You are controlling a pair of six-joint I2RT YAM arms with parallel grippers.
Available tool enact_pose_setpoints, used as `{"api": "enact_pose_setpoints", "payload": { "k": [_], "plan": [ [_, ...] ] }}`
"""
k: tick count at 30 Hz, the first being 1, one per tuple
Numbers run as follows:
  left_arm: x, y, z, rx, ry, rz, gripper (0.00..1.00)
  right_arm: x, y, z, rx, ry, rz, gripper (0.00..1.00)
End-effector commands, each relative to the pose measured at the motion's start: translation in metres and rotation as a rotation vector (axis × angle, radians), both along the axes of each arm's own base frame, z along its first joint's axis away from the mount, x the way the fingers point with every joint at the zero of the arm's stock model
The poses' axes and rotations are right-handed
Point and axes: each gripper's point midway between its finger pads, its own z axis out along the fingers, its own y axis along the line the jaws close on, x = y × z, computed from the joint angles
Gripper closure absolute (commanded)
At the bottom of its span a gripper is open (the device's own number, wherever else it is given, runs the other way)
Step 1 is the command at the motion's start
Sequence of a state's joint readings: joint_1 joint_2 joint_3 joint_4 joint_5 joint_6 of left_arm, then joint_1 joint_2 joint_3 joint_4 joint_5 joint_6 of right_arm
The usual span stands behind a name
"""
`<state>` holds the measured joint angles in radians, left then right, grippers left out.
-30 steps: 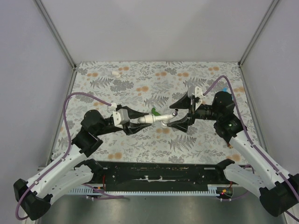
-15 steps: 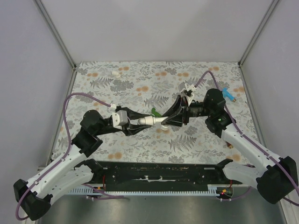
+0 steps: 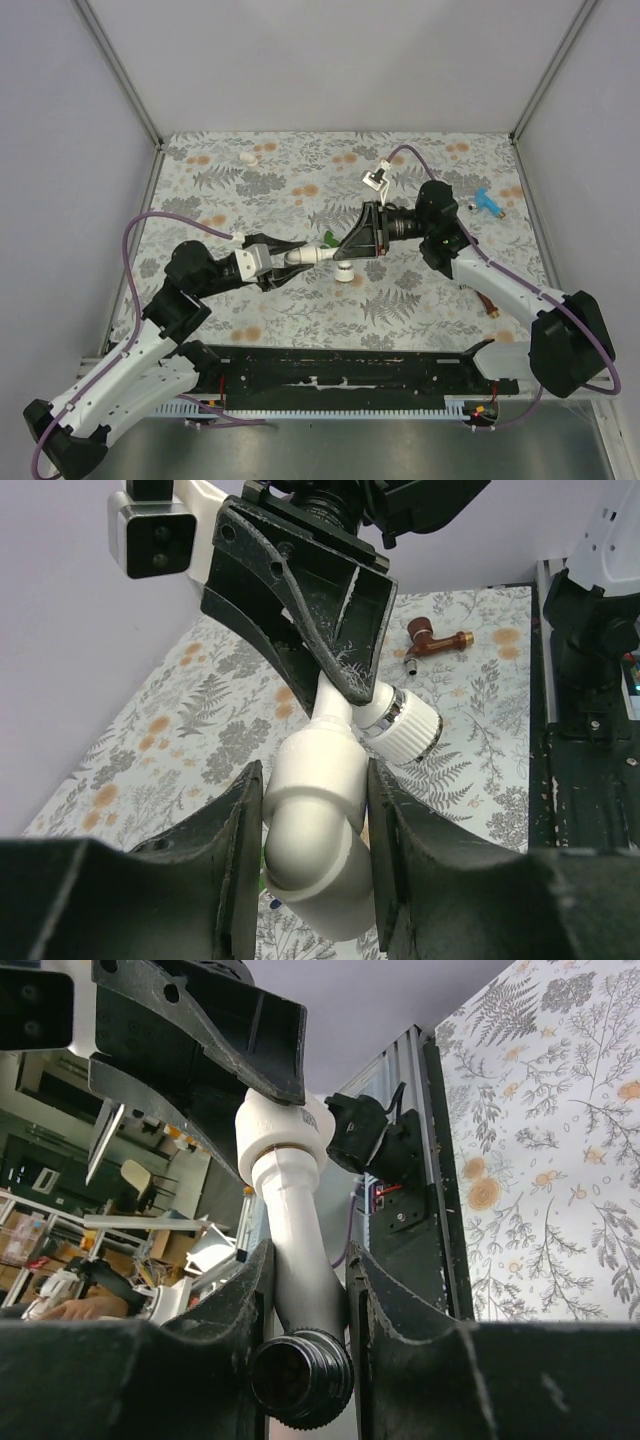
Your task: Install the water faucets
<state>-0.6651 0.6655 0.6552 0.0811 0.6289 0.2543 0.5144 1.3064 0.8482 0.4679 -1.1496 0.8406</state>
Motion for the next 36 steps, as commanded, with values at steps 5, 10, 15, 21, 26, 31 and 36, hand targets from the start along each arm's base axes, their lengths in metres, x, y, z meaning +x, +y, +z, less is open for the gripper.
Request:
{"api": "enact_pose_setpoints", "payload": {
  "k": [5,10,15,21,26,31,36],
  "plan": [
    [0.001,0.006,0.036,-0.061,-0.16,0.043,0.98,0.022,-0.01,0.038,0.015,-0.097,-0.193,0.02],
    [0.007,0.008,0.038,-0.09,-0.14,0.083,0.98,0.022,-0.018,0.036,0.0,-0.203,-0.264,0.02],
    [0.014,0.013,0.044,-0.141,-0.132,0.133,0.98,0.018,-0.023,0.031,0.039,-0.209,-0.306,0.02],
    [0.021,0.017,0.045,-0.173,-0.126,0.183,0.98,0.004,-0.015,0.019,0.073,-0.144,-0.265,0.02],
    [0.027,0.019,0.042,-0.163,-0.132,0.21,0.98,-0.006,-0.006,0.018,0.109,-0.087,-0.217,0.02],
    [0.036,0.021,0.027,-0.059,-0.152,0.244,0.98,-0.013,-0.002,0.028,0.143,-0.015,-0.182,0.02],
    [0.04,0.025,0.018,0.036,-0.177,0.269,0.98,-0.017,-0.002,0.045,0.155,-0.008,-0.16,0.02]
  ]
}}
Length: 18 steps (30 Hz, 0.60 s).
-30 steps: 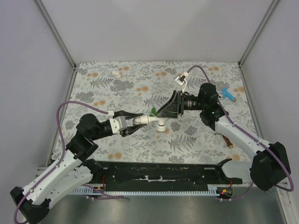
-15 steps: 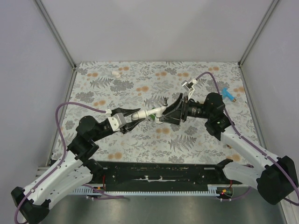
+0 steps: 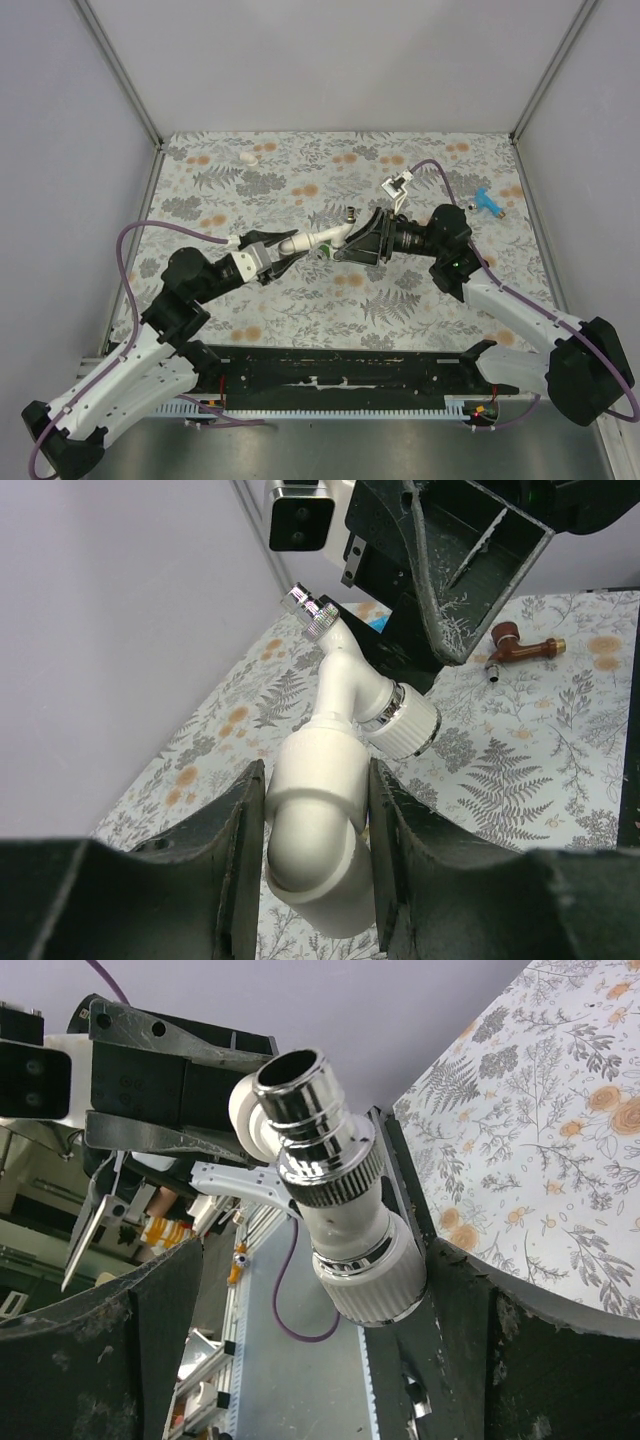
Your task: Install the water faucets
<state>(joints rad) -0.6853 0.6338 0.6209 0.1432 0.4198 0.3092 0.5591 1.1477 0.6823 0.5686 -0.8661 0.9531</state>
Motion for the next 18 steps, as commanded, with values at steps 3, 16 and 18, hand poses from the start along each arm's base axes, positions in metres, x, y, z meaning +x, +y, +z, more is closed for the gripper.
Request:
{"api": "enact_pose_setpoints", "payload": {
  "k": [3,16,18],
  "plan": [
    [0.016,0.013,0.004,0.124,-0.099,0.105,0.98,-0.018,0.0,0.051,0.094,-0.068,0.07,0.02],
    [-0.004,-0.004,0.016,0.009,-0.043,-0.01,0.98,-0.008,-0.01,0.049,0.011,-0.356,-0.037,0.02],
    [-0.01,-0.01,0.021,-0.032,-0.02,-0.055,0.98,-0.006,-0.011,0.045,-0.008,-0.403,-0.049,0.02]
  ]
}}
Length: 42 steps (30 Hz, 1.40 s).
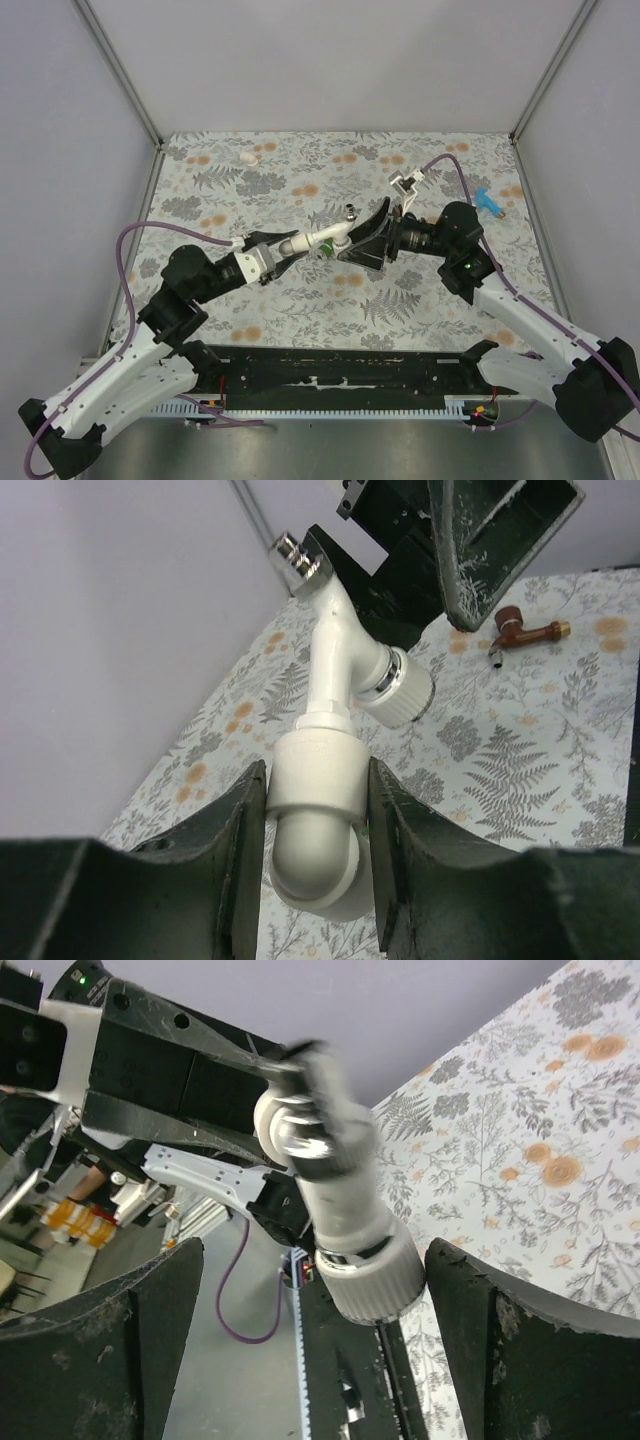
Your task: Install the water faucets
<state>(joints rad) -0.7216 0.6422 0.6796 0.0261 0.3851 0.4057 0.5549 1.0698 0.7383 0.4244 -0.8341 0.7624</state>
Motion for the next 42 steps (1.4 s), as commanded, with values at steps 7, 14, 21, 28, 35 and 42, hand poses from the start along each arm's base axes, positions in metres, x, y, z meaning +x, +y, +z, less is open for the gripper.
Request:
{"api": "enact_pose_setpoints", "payload": {
  "k": [7,14,21,28,35,42],
  "plan": [
    [-0.017,-0.016,0.031,-0.182,0.06,-0.121,0.98,0.001,0.001,0.014,-0.046,-0.311,0.03,0.02],
    [-0.016,-0.015,0.028,-0.173,0.048,-0.117,0.98,0.006,0.009,0.011,-0.042,-0.241,0.056,0.19],
    [-0.008,-0.012,0.016,-0.107,0.028,-0.078,0.98,0.017,0.01,0.001,-0.075,-0.113,0.004,0.94],
    [0.014,-0.004,0.013,-0.117,0.068,0.05,0.74,0.051,-0.011,-0.013,-0.11,-0.024,-0.148,1.0],
    [0.058,0.04,0.014,-0.186,0.128,0.411,0.21,0.127,-0.07,-0.068,-0.144,0.141,-0.393,1.0],
    [0.082,0.084,0.012,-0.257,0.177,0.701,0.13,0.202,-0.082,-0.116,-0.097,0.283,-0.463,1.0]
  ]
}}
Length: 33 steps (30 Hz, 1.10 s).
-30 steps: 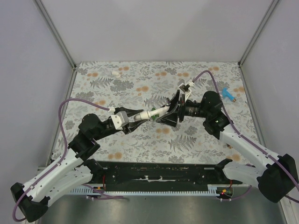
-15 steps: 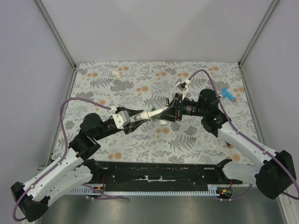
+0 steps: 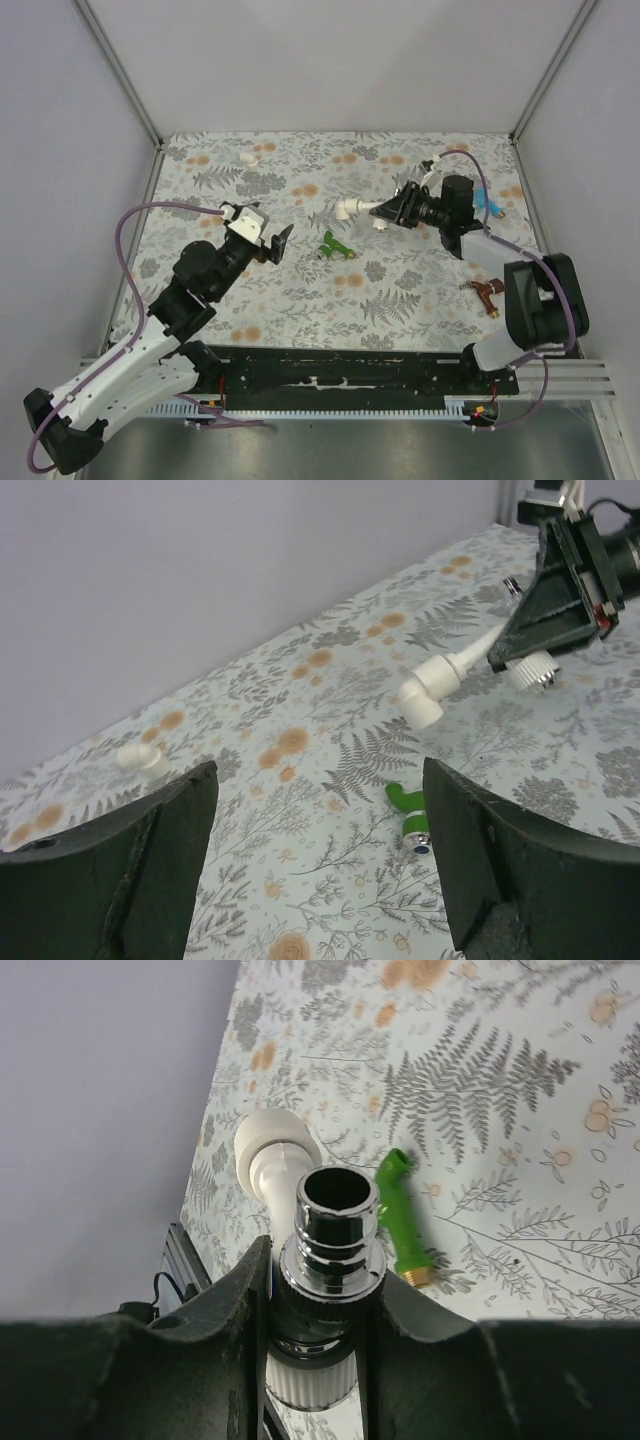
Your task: Install the water faucets
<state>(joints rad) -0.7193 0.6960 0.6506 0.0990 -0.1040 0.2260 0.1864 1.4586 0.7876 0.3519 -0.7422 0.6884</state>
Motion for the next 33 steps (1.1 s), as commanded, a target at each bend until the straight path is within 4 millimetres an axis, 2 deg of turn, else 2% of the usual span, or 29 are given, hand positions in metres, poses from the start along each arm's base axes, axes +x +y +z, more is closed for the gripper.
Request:
{"api": "enact_pose_setpoints", "payload": {
  "k": [1,5,6,7,8,10,13,15,17,18,19,20,21,23,26,30,33],
  "plan": [
    [0.019,0.043,0.024,-0.108,0.017,0.268,0.12,0.049,0.006,0.006,0.09,-0.042,-0.029,1.0],
    [0.025,0.052,0.021,-0.144,0.062,0.338,0.1,0.091,0.016,-0.029,0.132,0.034,-0.039,0.98],
    [0.026,0.054,0.021,-0.152,0.07,0.345,0.1,0.102,0.019,-0.033,0.152,0.031,-0.042,0.98],
    [0.027,0.054,0.02,-0.161,0.077,0.348,0.1,0.112,0.02,-0.046,0.174,0.066,-0.059,0.98],
    [0.028,0.055,0.02,-0.167,0.079,0.353,0.09,0.124,0.022,-0.046,0.195,0.058,-0.067,0.98],
    [0.029,0.057,0.021,-0.18,0.077,0.36,0.07,0.144,0.025,-0.063,0.21,0.084,-0.083,0.97],
    [0.029,0.06,0.022,-0.184,0.071,0.367,0.05,0.167,0.035,-0.077,0.219,0.115,-0.081,0.93],
    [0.029,0.062,0.023,-0.182,0.067,0.372,0.05,0.178,0.041,-0.087,0.203,0.138,-0.081,0.86],
    [0.03,0.063,0.023,-0.184,0.064,0.375,0.05,0.188,0.045,-0.094,0.165,0.151,-0.084,0.71],
    [0.03,0.064,0.023,-0.184,0.066,0.375,0.05,0.193,0.045,-0.097,0.135,0.161,-0.089,0.61],
    [0.03,0.063,0.023,-0.183,0.067,0.372,0.05,0.196,0.045,-0.102,0.112,0.171,-0.095,0.47],
    [0.03,0.063,0.023,-0.187,0.067,0.37,0.05,0.198,0.043,-0.107,0.094,0.19,-0.103,0.2],
    [0.03,0.062,0.023,-0.187,0.069,0.368,0.05,0.2,0.041,-0.11,0.075,0.198,-0.107,0.02],
    [0.03,0.063,0.022,-0.186,0.068,0.371,0.05,0.198,0.036,-0.118,0.042,0.222,-0.116,0.02],
    [0.03,0.066,0.023,-0.192,0.065,0.386,0.05,0.191,0.017,-0.128,-0.012,0.249,-0.167,0.02],
    [0.029,0.077,0.028,-0.234,0.047,0.435,0.03,0.174,-0.025,-0.135,-0.093,0.275,-0.258,0.02],
    [0.026,0.082,0.032,-0.258,0.021,0.446,0.03,0.159,-0.057,-0.126,-0.135,0.265,-0.312,0.02]
  ]
}}
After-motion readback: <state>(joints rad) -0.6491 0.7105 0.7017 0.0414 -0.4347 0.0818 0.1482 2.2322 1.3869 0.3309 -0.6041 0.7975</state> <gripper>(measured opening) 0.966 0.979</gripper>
